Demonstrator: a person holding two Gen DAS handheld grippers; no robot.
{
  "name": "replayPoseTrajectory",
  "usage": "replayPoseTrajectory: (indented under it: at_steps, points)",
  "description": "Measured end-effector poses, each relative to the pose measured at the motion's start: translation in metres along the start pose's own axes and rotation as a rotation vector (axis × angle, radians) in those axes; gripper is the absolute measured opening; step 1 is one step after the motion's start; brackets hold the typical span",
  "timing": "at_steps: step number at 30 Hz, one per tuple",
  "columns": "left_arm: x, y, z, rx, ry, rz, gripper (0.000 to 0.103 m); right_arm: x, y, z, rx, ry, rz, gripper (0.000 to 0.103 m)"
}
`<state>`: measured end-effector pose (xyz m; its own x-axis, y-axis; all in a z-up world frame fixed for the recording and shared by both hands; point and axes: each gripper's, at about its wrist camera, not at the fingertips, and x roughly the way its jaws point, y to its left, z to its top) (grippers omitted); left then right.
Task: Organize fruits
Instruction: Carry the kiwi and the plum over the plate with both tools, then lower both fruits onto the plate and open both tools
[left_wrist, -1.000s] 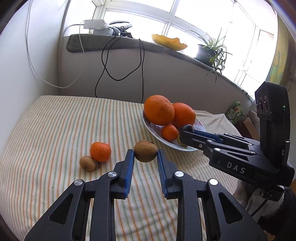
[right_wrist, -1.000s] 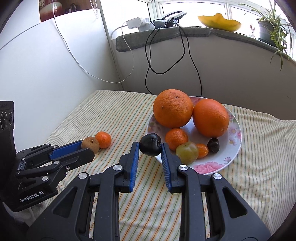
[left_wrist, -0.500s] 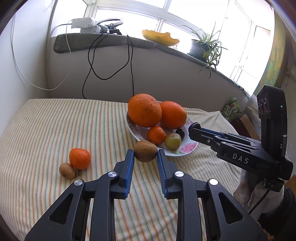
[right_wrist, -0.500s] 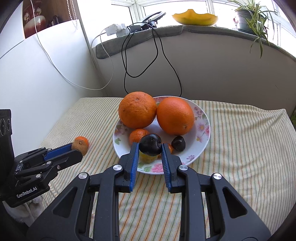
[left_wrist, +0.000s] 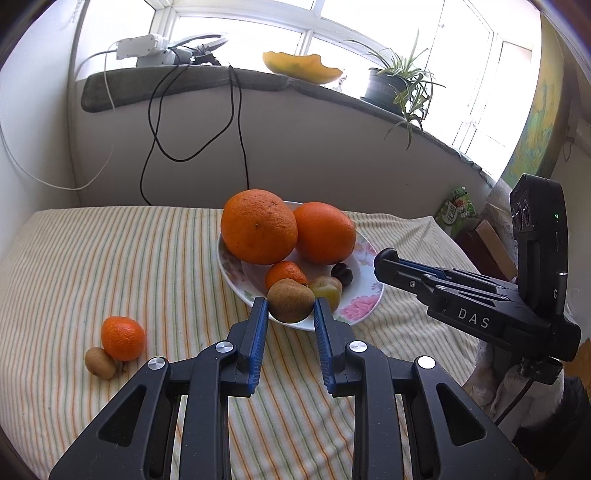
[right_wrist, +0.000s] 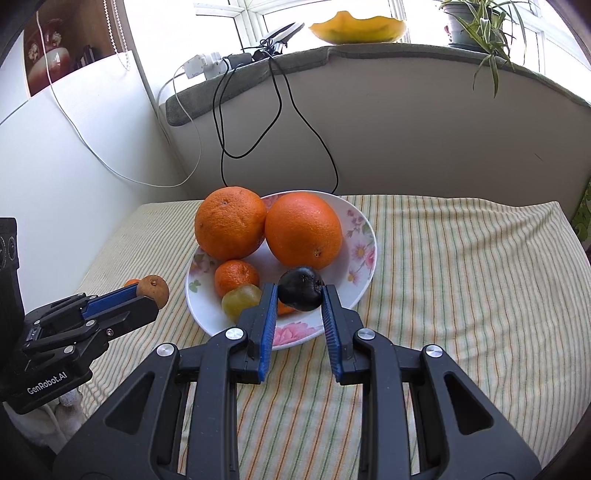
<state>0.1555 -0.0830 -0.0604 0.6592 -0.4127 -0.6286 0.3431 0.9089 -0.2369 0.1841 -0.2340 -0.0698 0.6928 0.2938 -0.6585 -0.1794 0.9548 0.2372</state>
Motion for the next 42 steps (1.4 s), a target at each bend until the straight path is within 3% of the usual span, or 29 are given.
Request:
replayPoseTrajectory:
  at_steps: [33,42]
  points:
    - [0.037,-0.022,0.024,0.044,0.014,-0.003,0.024,0.026,-0.025,0.007,0.044,0.024,0.022,0.026]
    - [0.032,-0.023,0.024,0.053,0.003,0.016,0.042,0.027,-0.021,0.006,0.026,0.025,0.019,0.027]
